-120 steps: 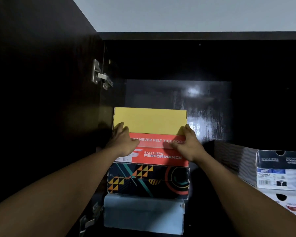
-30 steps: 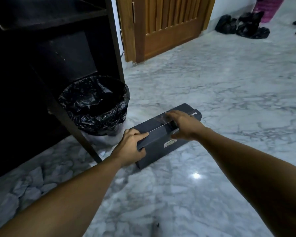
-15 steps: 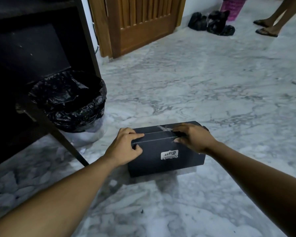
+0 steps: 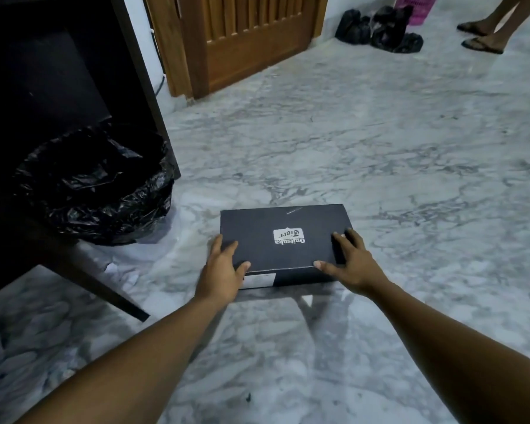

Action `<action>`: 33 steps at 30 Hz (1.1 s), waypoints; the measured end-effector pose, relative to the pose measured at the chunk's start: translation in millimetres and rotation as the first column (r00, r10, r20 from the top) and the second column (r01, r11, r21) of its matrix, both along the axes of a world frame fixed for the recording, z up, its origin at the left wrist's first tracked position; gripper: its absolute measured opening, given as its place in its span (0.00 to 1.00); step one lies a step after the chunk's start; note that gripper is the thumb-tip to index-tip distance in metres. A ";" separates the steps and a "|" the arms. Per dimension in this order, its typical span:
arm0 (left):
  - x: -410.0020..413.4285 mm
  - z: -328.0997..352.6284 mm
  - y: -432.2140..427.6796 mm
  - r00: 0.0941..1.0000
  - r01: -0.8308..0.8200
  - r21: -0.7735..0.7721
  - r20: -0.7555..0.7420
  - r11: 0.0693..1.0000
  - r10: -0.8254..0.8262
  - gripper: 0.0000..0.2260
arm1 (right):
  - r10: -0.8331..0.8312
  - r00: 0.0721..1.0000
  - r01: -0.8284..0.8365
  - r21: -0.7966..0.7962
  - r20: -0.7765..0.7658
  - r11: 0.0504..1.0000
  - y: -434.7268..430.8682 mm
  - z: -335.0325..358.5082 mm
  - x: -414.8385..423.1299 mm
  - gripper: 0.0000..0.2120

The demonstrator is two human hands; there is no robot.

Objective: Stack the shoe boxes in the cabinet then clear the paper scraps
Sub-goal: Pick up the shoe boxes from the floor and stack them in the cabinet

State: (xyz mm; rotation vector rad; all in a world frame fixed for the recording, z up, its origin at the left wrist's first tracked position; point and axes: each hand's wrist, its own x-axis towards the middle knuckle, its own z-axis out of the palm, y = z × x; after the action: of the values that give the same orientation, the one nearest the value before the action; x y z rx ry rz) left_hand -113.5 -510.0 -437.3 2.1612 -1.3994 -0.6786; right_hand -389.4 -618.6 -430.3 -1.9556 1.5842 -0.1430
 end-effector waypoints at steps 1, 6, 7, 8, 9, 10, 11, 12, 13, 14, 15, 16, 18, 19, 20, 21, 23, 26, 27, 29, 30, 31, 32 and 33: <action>0.5 -4.5 0.0 1.000 -0.006 -0.009 -0.010 1.000 0.006 0.31 | -0.003 1.000 0.004 -0.019 0.031 1.000 2.1 -0.5 -4.4 0.47; 12.2 -18.9 12.2 0.978 -0.052 0.029 -0.201 0.998 0.057 0.54 | -0.076 0.982 0.088 -0.069 0.170 0.994 14.6 -0.2 -16.0 0.52; 13.9 -23.5 15.6 0.966 -0.067 0.038 -0.247 0.997 0.074 0.53 | -0.117 0.968 0.126 -0.025 0.222 0.992 16.2 -4.0 -20.2 0.54; 14.6 -26.9 18.4 0.959 -0.069 0.047 -0.273 0.997 0.079 0.51 | -0.152 0.947 0.149 0.032 0.283 0.988 17.3 -8.9 -24.9 0.55; 15.4 -29.8 20.6 0.955 -0.063 0.054 -0.286 0.997 0.076 0.51 | -0.175 0.919 0.149 0.099 0.353 0.984 17.5 -14.8 -29.2 0.55; 16.0 -30.9 22.9 0.953 -0.052 0.066 -0.294 0.996 0.069 0.50 | -0.189 0.888 0.133 0.159 0.419 0.978 17.2 -19.5 -33.1 0.55; 17.5 -32.3 24.3 0.953 -0.043 0.055 -0.298 0.998 0.057 0.49 | -0.198 0.865 0.113 0.205 0.461 0.972 17.6 -20.0 -35.4 0.54; 18.6 -31.0 25.9 0.956 -0.043 0.043 -0.288 0.998 0.053 0.46 | -0.203 0.850 0.099 0.231 0.486 0.968 19.6 -14.8 -35.6 0.53; 19.9 -28.4 26.7 0.959 -0.043 0.027 -0.278 0.999 0.048 0.45 | -0.219 0.838 0.105 0.246 0.500 0.964 21.6 -6.0 -35.3 0.49; 20.6 -21.7 27.6 0.962 -0.042 0.021 -0.269 0.999 0.046 0.45 | -0.226 0.829 0.108 0.251 0.512 0.962 23.7 5.3 -35.0 0.45; 20.6 -12.9 28.5 0.963 -0.039 -0.004 -0.268 0.999 0.037 0.44 | -0.228 0.821 0.108 0.250 0.524 0.962 24.9 17.6 -34.7 0.41; 20.5 -2.2 29.0 0.965 -0.042 -0.036 -0.261 0.998 0.032 0.44 | -0.228 0.812 0.103 0.252 0.538 0.962 25.4 31.7 -33.8 0.38; 20.4 24.4 28.5 0.963 -0.066 -0.122 -0.267 0.990 0.032 0.42 | -0.226 0.787 0.096 0.248 0.574 0.964 24.6 62.7 -30.9 0.37; 20.2 39.8 26.9 0.960 -0.083 -0.162 -0.278 0.983 0.035 0.42 | -0.227 0.774 0.098 0.242 0.591 0.965 25.2 79.5 -30.2 0.37; 20.1 57.6 25.4 0.956 -0.098 -0.192 -0.290 0.976 0.039 0.41 | -0.223 0.761 0.100 0.229 0.609 0.968 26.5 98.2 -29.6 0.37; 20.1 78.0 23.8 0.955 -0.100 -0.237 -0.297 0.966 0.026 0.40 | -0.215 0.751 0.104 0.210 0.625 0.972 28.5 119.1 -29.4 0.37; 21.2 123.2 24.0 0.951 -0.081 -0.328 -0.307 0.941 -0.025 0.45 | -0.183 0.731 0.115 0.146 0.658 0.983 36.1 164.1 -28.1 0.36; 25.7 199.1 34.7 0.938 -0.091 -0.454 -0.337 0.887 -0.077 0.48 | -0.114 0.682 0.137 0.027 0.722 0.990 57.3 235.6 -25.2 0.41; 27.4 223.7 40.7 0.942 -0.086 -0.496 -0.323 0.864 -0.091 0.48 | -0.083 0.659 0.143 -0.015 0.748 0.990 67.4 258.6 -24.1 0.42; 32.5 269.0 56.5 0.957 -0.066 -0.564 -0.271 0.823 -0.109 0.55 | -0.021 0.620 0.151 -0.092 0.784 0.984 93.7 303.0 -19.7 0.43; 34.3 293.9 69.6 0.962 -0.055 -0.594 -0.246 0.802 -0.116 0.58 | 0.012 0.608 0.160 -0.138 0.794 0.977 108.6 324.5 -17.6 0.42; 36.4 317.5 83.3 0.968 -0.042 -0.626 -0.220 0.779 -0.125 0.60 | 0.045 0.601 0.170 -0.182 0.798 0.969 122.7 343.3 -16.2 0.41; 38.9 341.2 97.0 0.971 -0.027 -0.658 -0.196 0.753 -0.136 0.60 | 0.081 0.594 0.177 -0.228 0.801 0.957 138.2 362.5 -13.9 0.40; 39.0 363.1 110.4 0.973 -0.011 -0.687 -0.174 0.727 -0.150 0.59 | 0.112 0.585 0.183 -0.265 0.803 0.947 151.4 378.3 -12.7 0.41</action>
State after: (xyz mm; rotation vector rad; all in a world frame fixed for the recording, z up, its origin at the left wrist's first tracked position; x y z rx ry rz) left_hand -74.5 -399.7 -74.1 1.4027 -1.3367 -0.3217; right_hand -402.1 -467.3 -52.0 -1.6536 0.9811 -1.2208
